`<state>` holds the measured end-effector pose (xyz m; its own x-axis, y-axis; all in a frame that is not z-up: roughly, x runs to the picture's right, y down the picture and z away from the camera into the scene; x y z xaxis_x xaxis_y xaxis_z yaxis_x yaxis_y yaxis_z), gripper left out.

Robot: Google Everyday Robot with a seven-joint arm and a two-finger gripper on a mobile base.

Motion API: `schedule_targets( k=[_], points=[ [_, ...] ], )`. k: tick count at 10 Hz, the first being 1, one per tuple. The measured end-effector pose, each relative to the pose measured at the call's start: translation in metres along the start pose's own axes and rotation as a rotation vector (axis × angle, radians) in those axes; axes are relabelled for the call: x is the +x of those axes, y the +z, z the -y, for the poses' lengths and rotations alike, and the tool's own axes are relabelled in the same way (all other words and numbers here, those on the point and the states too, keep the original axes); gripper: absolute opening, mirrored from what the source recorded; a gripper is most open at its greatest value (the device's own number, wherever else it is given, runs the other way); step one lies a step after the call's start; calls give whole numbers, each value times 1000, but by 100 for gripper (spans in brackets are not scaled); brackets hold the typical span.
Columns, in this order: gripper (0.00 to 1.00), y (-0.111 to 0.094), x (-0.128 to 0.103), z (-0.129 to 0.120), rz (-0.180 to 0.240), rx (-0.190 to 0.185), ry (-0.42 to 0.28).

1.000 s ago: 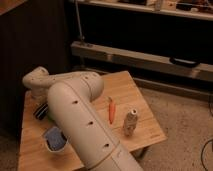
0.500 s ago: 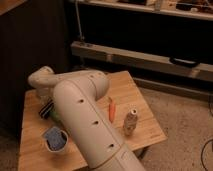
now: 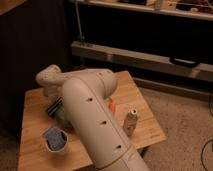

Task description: Push the eraser across the table

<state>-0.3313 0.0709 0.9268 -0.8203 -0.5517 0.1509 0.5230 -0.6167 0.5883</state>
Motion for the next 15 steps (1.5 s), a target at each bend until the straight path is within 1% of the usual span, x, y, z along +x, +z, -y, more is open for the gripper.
schedule_targets(
  k=[1,3,5,6,9,12,13,15],
  points=[
    [0,-4,-6,-4,-1,-1,1],
    [0,-13,-27,-10,8,4,6],
    [0,-9,-42,-12,28,7,7],
    [0,-4,-47,-12,44,9,5],
    [0,7,-58,-11,75,14,2],
    [0,7,-59,-11,76,14,3],
    [0,3,-67,-18,79,13,16],
    [0,-9,-89,-38,84,-5,36]
  ],
)
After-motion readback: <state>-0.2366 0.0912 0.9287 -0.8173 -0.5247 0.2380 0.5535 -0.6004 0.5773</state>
